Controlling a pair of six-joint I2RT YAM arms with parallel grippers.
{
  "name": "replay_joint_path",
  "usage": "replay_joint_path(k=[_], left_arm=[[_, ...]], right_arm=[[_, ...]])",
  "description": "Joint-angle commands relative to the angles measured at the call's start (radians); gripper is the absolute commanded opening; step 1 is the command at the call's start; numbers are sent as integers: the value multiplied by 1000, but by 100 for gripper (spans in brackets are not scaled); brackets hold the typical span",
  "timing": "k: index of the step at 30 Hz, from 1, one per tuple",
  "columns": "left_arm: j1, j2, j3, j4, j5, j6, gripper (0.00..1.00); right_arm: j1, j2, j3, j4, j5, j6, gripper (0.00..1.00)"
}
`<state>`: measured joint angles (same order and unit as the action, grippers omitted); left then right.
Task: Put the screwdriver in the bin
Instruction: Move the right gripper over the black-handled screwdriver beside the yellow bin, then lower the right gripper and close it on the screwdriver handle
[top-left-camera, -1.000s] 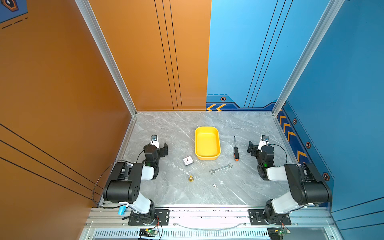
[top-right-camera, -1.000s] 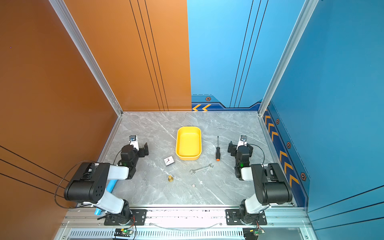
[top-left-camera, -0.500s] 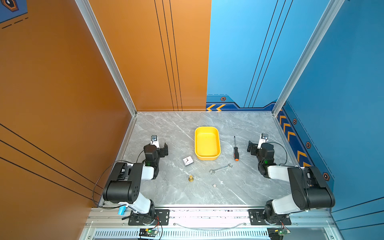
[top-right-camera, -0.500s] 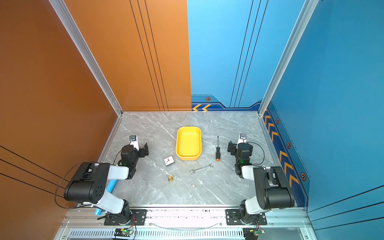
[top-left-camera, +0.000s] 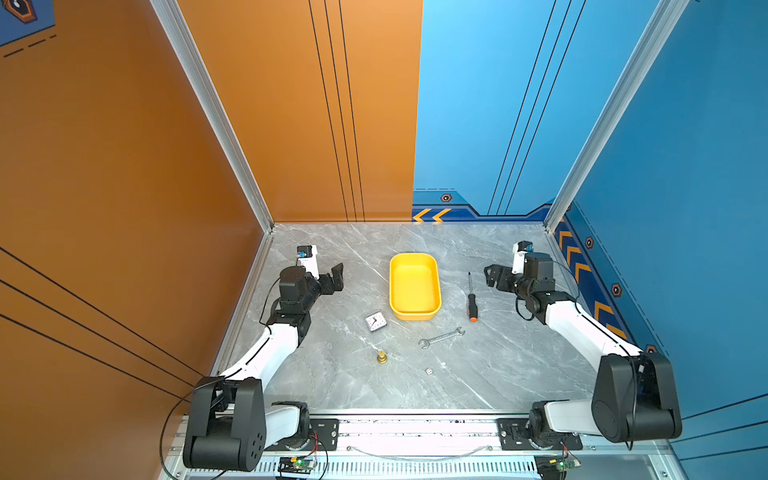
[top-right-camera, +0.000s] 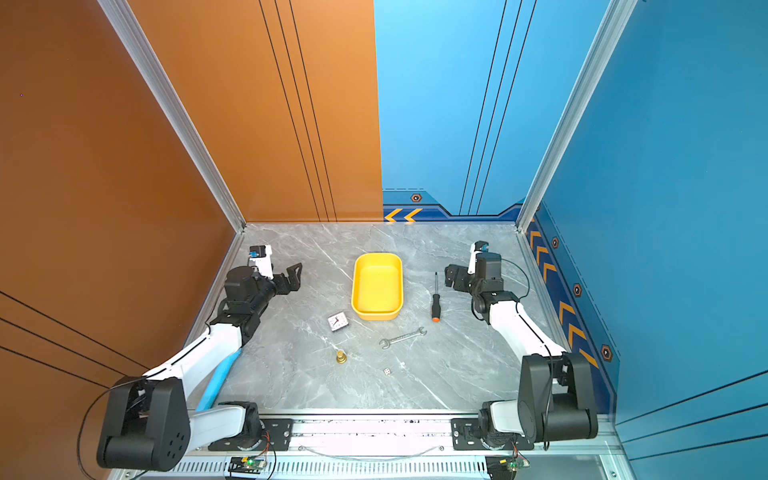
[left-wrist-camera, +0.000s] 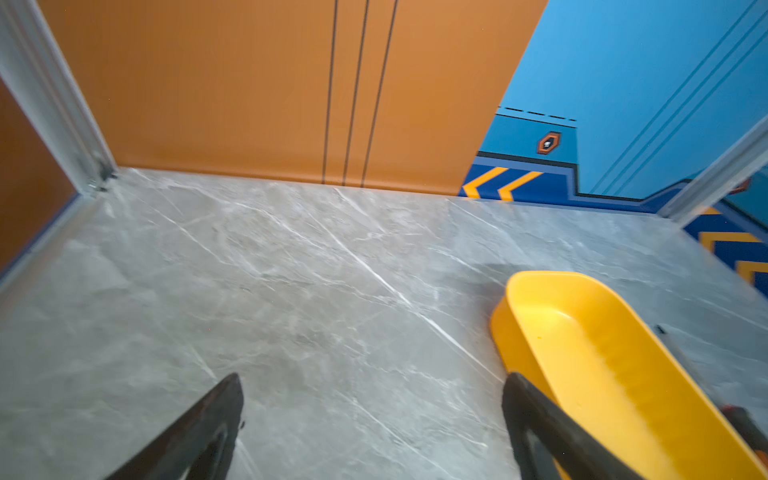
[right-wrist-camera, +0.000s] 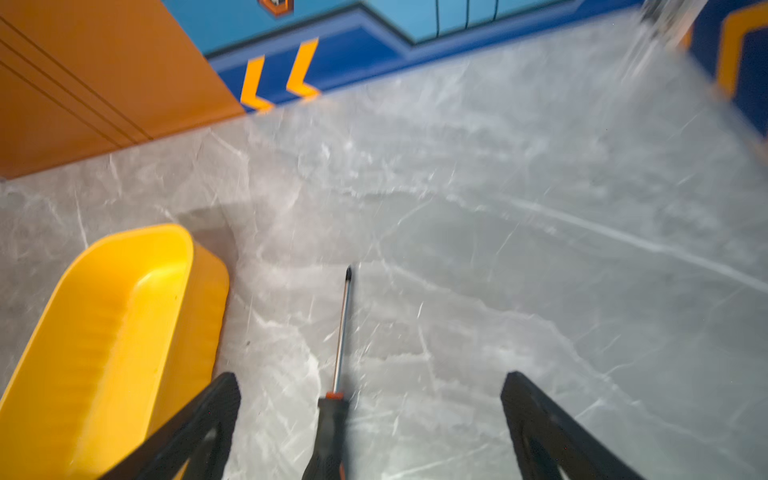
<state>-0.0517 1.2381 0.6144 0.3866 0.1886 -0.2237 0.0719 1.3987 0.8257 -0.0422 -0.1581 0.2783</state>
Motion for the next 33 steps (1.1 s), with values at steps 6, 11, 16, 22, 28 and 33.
replay_joint_path(k=[6,11,16,22,28,33], left_arm=[[-19,5,4,-130,223,-235,98],[-20,38,24,-166,275,-275,98],[-21,61,21,-173,313,-289,98],[-21,83,28,-189,379,-301,98],[-22,105,44,-190,446,-327,98],[-28,153,89,-192,558,-334,98]], right_arm=[[111,77,22,-223,-35,81,92],[163,123,25,-243,30,93,88],[194,166,37,-250,54,97,82],[217,196,56,-269,90,99,76],[220,230,82,-280,94,106,65],[222,252,103,-298,95,111,58]])
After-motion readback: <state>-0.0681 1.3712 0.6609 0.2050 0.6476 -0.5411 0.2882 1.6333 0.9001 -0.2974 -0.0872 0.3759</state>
